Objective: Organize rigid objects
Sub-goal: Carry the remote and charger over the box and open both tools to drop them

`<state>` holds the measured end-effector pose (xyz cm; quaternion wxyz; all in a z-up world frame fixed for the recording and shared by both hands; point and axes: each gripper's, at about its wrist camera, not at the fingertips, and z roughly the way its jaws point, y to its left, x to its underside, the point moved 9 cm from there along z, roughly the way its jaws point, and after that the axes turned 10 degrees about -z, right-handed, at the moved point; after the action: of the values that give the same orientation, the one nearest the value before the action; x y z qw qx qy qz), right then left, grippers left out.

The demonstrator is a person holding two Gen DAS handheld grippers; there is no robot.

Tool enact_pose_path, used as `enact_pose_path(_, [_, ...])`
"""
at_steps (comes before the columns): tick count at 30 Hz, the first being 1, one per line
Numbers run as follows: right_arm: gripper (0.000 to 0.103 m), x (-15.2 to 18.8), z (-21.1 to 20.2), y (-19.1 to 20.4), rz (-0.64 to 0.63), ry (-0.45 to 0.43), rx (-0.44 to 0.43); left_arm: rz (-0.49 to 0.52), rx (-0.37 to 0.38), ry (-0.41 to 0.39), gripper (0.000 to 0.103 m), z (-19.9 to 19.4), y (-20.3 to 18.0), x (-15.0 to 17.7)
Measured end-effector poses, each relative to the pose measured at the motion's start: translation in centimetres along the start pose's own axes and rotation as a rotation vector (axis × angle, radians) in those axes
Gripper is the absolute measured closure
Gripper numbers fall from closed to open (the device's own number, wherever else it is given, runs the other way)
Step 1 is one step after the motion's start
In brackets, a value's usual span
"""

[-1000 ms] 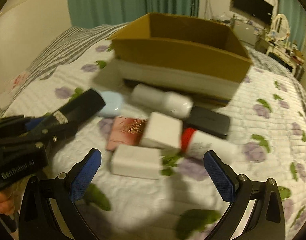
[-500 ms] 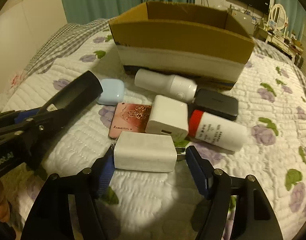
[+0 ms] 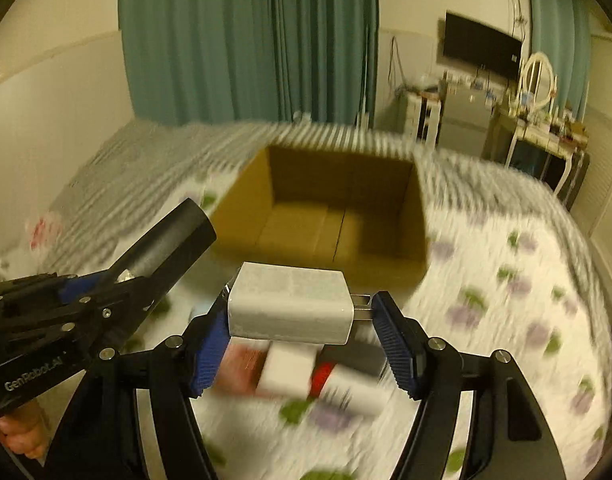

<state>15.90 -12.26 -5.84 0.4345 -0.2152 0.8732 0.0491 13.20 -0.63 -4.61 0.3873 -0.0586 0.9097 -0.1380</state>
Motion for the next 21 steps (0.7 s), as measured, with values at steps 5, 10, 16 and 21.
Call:
enact_pose_path(5, [0.034, -4.5, 2.9, -3.8, -0.021, -0.021, 0.051, 0.013, -0.003, -0.021, 0.081, 3.9, -1.2, -4.9])
enact_pose_path(10, [0.034, -5.6, 8.1, -7.0, 0.044, -0.005, 0.033, 0.048, -0.033, 0.009, 0.081, 10.2, -1.4, -6.4])
enact_pose_path(16, [0.034, -4.8, 13.3, -7.7, 0.044, 0.011, -0.007, 0.078, -0.051, 0.043, 0.081, 16.0, -1.0, -6.3])
enact_pose_path(21, [0.034, -4.1, 14.5, -7.5, 0.054, -0.008, -0.024, 0.102, -0.052, 0.032, 0.078, 17.3, -1.0, -6.0])
